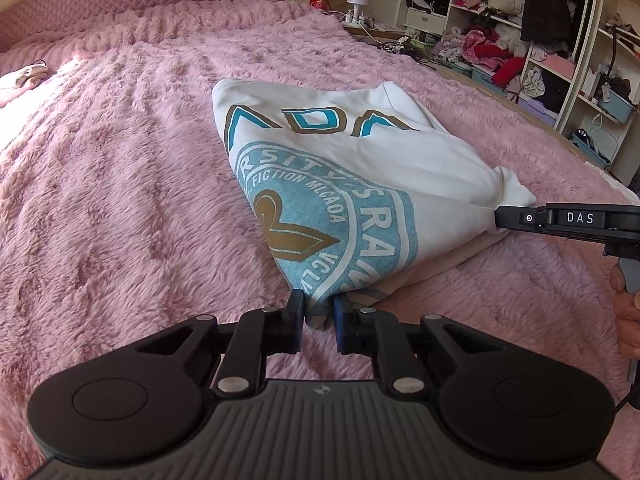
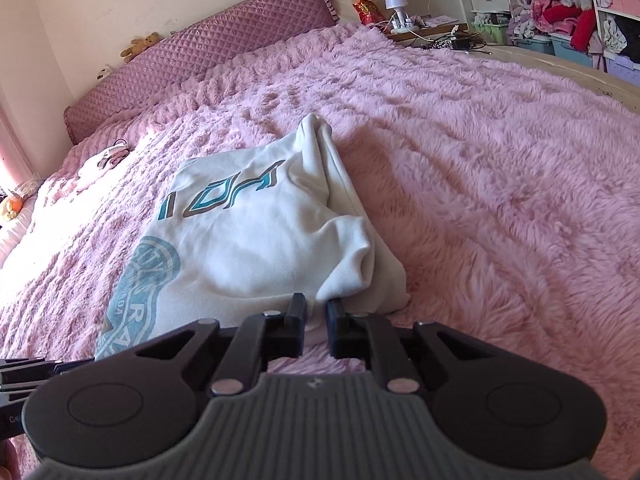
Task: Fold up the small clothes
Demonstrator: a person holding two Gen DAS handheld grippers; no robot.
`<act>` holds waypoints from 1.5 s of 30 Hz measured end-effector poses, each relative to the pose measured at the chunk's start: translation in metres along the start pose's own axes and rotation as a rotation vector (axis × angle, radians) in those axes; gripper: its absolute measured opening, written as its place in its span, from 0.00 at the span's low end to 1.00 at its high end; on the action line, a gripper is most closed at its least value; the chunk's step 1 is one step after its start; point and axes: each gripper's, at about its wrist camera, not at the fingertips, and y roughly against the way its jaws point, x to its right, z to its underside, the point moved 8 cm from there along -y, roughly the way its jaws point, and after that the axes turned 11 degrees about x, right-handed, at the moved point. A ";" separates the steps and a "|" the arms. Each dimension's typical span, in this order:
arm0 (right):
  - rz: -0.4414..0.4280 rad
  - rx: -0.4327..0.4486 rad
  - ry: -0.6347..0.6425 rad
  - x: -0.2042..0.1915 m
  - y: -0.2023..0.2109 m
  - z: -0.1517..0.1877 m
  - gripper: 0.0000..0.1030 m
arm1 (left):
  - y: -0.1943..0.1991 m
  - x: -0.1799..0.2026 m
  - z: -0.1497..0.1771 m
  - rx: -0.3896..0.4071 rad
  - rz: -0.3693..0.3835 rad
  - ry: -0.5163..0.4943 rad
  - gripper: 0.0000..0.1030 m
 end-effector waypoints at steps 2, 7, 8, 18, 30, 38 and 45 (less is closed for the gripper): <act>0.003 0.018 0.008 -0.002 0.004 -0.004 0.00 | 0.001 0.000 -0.002 -0.002 0.002 0.007 0.15; 0.011 0.068 -0.013 0.004 0.019 -0.018 0.00 | 0.007 -0.002 -0.007 -0.005 0.019 0.034 0.12; 0.017 0.076 -0.011 0.006 0.021 -0.019 0.00 | 0.008 -0.002 -0.007 -0.007 0.025 0.035 0.12; 0.044 0.008 0.010 0.020 -0.005 0.016 0.00 | -0.009 -0.008 0.017 -0.089 0.028 0.044 0.12; -0.055 0.154 0.011 0.030 -0.008 -0.064 0.30 | 0.028 -0.008 -0.012 0.011 0.084 0.126 0.13; -0.102 0.132 0.160 0.001 -0.120 -0.119 0.45 | -0.012 -0.003 -0.026 0.058 0.106 0.229 0.13; -0.095 0.030 0.118 0.006 -0.199 -0.125 0.24 | -0.027 -0.008 -0.015 0.048 0.121 0.279 0.13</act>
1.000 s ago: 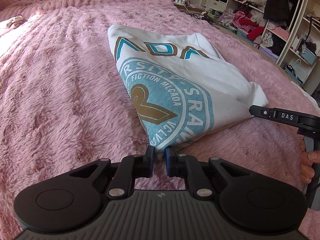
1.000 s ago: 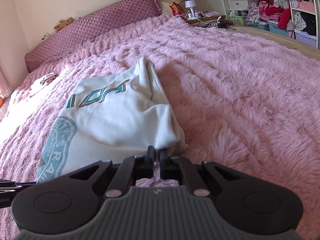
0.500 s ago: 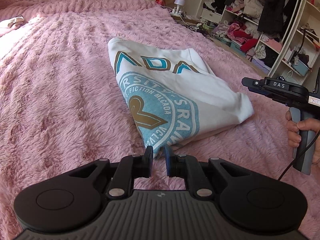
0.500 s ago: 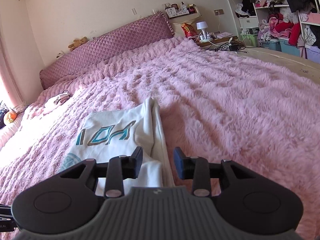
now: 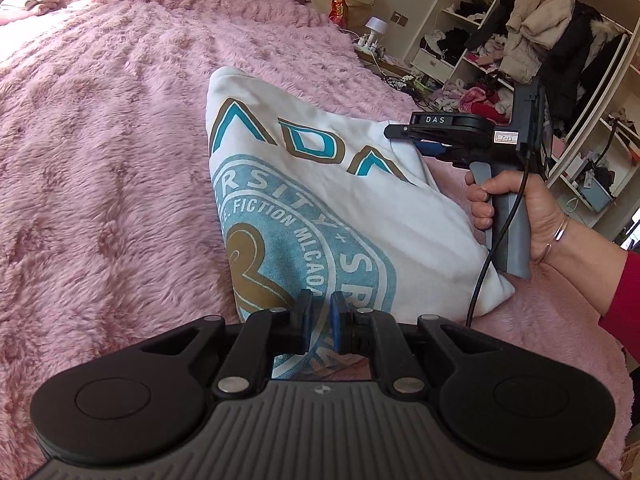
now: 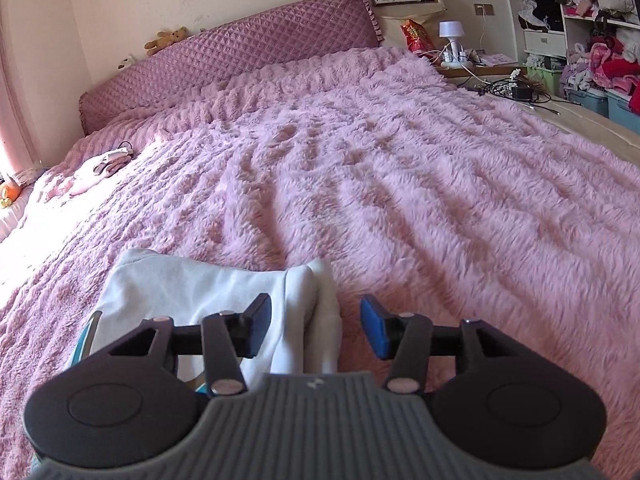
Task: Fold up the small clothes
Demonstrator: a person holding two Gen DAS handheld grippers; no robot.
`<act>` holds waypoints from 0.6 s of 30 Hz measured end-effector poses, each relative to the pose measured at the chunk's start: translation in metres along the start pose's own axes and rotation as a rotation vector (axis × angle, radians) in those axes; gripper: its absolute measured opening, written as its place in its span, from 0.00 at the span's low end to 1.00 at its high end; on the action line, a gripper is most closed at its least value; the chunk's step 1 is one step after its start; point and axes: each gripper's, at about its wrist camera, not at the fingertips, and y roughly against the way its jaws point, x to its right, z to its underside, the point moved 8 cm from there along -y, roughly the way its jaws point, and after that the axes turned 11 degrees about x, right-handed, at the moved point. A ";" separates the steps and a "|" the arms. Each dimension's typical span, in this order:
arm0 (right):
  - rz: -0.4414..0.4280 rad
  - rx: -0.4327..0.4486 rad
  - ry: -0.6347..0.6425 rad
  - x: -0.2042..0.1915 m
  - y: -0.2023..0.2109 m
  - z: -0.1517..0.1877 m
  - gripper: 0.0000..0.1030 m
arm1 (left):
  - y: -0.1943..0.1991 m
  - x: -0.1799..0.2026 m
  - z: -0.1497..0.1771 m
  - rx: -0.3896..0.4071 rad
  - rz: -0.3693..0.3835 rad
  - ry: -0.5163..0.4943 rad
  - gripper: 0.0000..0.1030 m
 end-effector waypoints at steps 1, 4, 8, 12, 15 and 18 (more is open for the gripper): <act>-0.015 -0.007 0.000 -0.001 -0.003 0.001 0.07 | 0.000 -0.001 0.001 -0.001 0.002 0.000 0.13; -0.037 0.034 -0.006 -0.004 -0.004 -0.009 0.06 | 0.000 -0.002 0.003 0.000 0.010 0.004 0.13; -0.046 0.127 0.047 -0.009 0.002 -0.030 0.05 | 0.000 0.000 0.004 0.006 0.020 0.004 0.13; 0.007 0.030 0.138 -0.001 -0.027 -0.005 0.05 | -0.005 0.001 0.006 0.000 0.015 0.012 0.13; 0.027 0.002 0.082 0.015 -0.034 0.008 0.06 | -0.006 0.000 0.006 -0.007 0.014 0.013 0.13; 0.052 0.022 0.028 0.026 -0.021 0.000 0.32 | -0.007 -0.001 0.007 -0.015 0.013 0.012 0.13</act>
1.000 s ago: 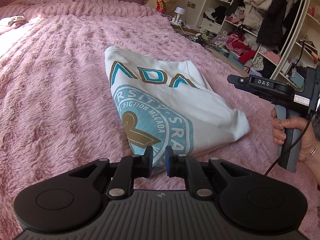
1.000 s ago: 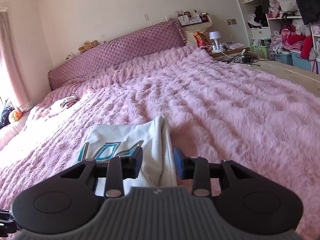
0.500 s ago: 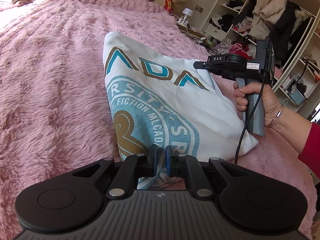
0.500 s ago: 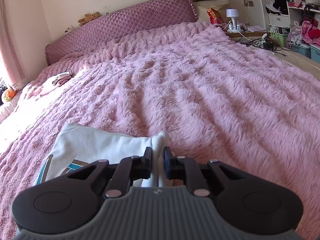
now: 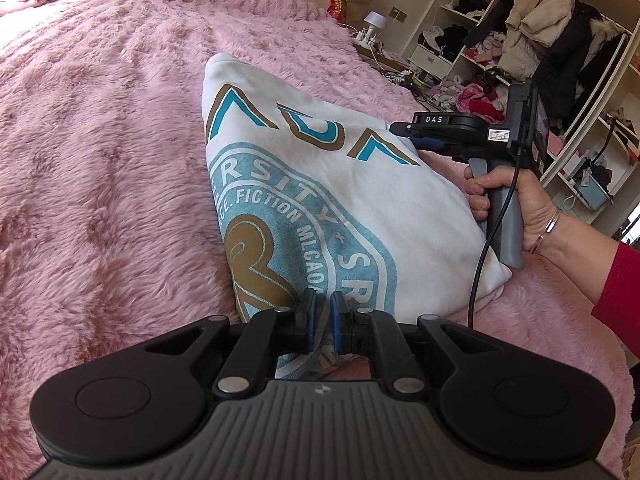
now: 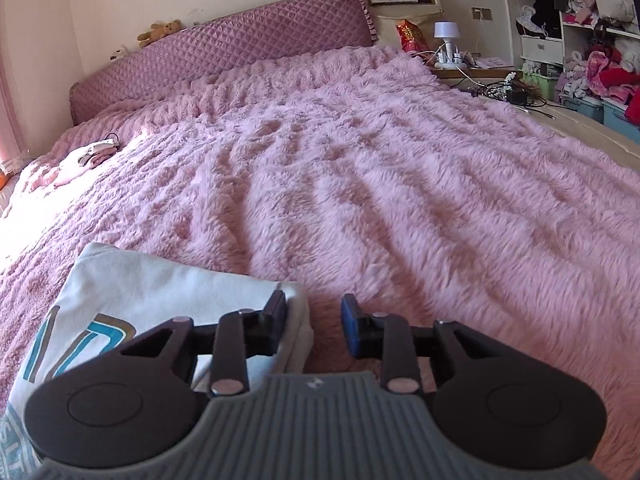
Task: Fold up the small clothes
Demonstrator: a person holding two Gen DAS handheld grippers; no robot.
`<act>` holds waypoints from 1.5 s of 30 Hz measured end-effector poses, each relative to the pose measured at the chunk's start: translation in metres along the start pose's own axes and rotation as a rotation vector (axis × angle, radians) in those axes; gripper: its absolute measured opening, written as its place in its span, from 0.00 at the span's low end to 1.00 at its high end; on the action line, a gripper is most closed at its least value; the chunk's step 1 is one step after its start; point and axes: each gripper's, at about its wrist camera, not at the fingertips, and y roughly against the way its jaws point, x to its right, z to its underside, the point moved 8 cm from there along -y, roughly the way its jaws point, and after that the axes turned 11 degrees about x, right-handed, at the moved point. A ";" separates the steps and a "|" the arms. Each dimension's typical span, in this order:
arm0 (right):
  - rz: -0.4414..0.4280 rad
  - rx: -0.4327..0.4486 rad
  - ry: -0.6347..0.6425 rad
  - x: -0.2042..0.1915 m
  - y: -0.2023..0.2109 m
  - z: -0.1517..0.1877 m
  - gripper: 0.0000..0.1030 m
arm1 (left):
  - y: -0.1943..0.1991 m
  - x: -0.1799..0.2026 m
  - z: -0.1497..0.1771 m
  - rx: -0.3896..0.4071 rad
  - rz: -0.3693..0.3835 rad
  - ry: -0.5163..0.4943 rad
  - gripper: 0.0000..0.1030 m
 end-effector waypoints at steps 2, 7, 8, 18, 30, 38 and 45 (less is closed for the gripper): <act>-0.046 0.017 -0.055 0.003 0.026 -0.009 0.32 | -0.001 0.000 -0.001 -0.004 0.000 -0.004 0.13; -0.162 0.044 -0.055 -0.002 0.130 0.000 0.32 | -0.003 0.000 0.000 -0.004 -0.007 -0.011 0.13; -0.169 0.031 -0.036 -0.003 0.148 0.011 0.32 | -0.002 0.000 0.001 -0.003 -0.008 -0.012 0.13; -0.197 -0.076 0.101 -0.017 0.218 0.105 0.34 | -0.004 0.002 0.000 -0.024 -0.038 -0.007 0.13; -0.272 -0.068 0.319 -0.011 0.223 0.098 0.00 | -0.005 0.006 0.000 -0.036 -0.068 -0.044 0.12; -0.229 -0.119 0.287 0.003 0.225 0.107 0.00 | -0.006 0.006 0.001 -0.037 -0.065 -0.046 0.12; -0.286 -0.068 0.067 0.000 0.221 0.073 0.24 | -0.006 0.005 0.001 -0.039 -0.063 -0.044 0.12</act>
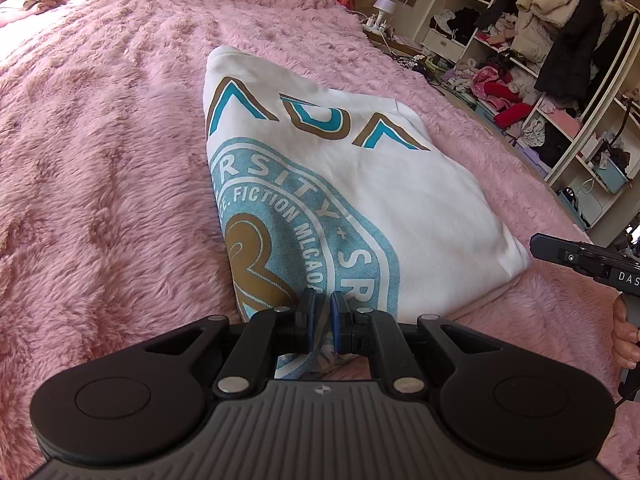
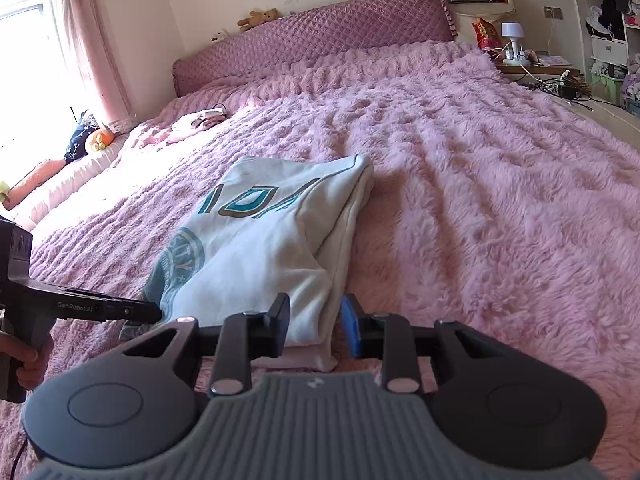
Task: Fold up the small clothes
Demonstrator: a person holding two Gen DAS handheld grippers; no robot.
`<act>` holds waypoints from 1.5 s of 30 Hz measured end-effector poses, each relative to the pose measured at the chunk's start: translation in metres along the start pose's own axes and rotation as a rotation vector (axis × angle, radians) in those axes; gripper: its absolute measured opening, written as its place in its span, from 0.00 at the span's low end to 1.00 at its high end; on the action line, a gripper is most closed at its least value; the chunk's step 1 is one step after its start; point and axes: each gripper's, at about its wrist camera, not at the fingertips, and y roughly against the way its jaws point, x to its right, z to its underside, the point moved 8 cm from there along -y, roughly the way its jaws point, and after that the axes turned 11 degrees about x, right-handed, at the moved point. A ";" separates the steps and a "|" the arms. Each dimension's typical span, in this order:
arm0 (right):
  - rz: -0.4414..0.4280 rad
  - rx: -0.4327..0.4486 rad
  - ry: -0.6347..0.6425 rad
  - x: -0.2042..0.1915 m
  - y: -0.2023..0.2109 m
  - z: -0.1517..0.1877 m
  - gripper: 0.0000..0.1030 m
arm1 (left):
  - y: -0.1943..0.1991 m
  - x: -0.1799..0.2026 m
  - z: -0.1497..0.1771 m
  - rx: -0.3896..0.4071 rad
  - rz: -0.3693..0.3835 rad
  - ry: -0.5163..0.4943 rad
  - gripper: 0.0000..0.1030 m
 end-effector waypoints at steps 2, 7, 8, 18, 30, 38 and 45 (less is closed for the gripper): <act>-0.001 -0.032 0.009 -0.005 -0.011 0.004 0.23 | 0.000 0.000 0.000 0.000 0.001 0.000 0.12; -0.019 -0.056 -0.025 -0.010 -0.017 0.009 0.03 | 0.000 0.000 0.000 -0.002 0.005 0.003 0.12; -0.019 -0.042 -0.032 -0.011 -0.014 0.006 0.02 | 0.001 0.000 0.000 -0.001 0.004 0.008 0.12; 0.048 -0.090 -0.013 -0.003 -0.014 0.028 0.00 | 0.000 -0.003 -0.001 -0.009 0.028 0.040 0.13; 0.220 -0.062 0.054 -0.020 0.025 -0.018 0.80 | 0.029 -0.003 -0.017 0.037 0.025 0.059 0.22; 0.259 -0.154 0.101 -0.039 0.032 -0.040 0.79 | 0.041 -0.018 -0.019 0.062 0.006 0.121 0.22; 0.271 -0.035 0.136 -0.056 0.011 -0.046 0.42 | 0.034 -0.009 -0.009 0.039 0.025 0.099 0.27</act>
